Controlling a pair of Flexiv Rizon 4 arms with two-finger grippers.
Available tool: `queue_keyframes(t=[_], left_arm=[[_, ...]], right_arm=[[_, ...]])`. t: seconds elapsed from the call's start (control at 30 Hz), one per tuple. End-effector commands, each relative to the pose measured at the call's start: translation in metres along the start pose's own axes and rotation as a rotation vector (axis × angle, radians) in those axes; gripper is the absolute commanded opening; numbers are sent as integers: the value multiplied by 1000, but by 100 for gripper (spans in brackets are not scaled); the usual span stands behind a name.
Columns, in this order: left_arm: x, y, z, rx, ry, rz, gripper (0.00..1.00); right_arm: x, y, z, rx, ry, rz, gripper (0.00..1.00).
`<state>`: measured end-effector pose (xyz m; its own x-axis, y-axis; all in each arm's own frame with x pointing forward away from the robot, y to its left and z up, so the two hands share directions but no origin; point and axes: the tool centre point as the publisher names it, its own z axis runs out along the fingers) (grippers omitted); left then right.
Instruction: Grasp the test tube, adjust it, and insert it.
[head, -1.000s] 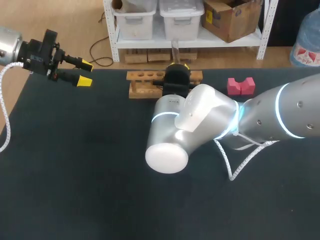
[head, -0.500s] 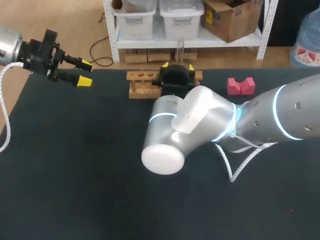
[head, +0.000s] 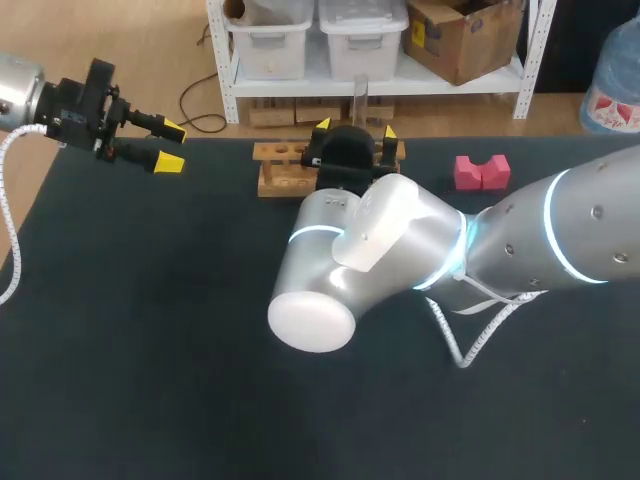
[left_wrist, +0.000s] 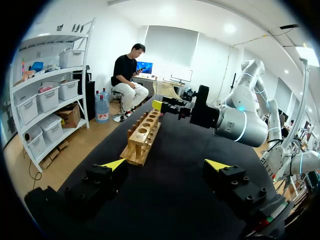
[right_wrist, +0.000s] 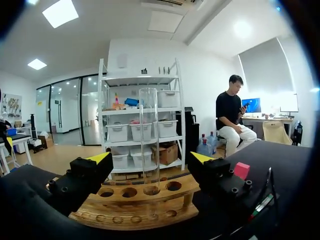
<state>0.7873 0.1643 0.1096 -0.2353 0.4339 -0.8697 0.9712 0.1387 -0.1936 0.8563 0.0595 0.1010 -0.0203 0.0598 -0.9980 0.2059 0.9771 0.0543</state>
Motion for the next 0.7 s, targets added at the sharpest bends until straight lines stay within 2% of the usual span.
queue_keyframes(t=[0.03, 0.3, 0.7], left_arm=[[1, 1, 0, 1, -1, 2, 100], [1, 1, 0, 1, -1, 2, 100], [1, 1, 0, 1, -1, 2, 100]], right_arm=[[-11, -6, -12, 3, 8, -7, 100], [-36, -8, -35, -61, 62, -2, 100], [-60, -25, -79, -150, 173, -26, 100]])
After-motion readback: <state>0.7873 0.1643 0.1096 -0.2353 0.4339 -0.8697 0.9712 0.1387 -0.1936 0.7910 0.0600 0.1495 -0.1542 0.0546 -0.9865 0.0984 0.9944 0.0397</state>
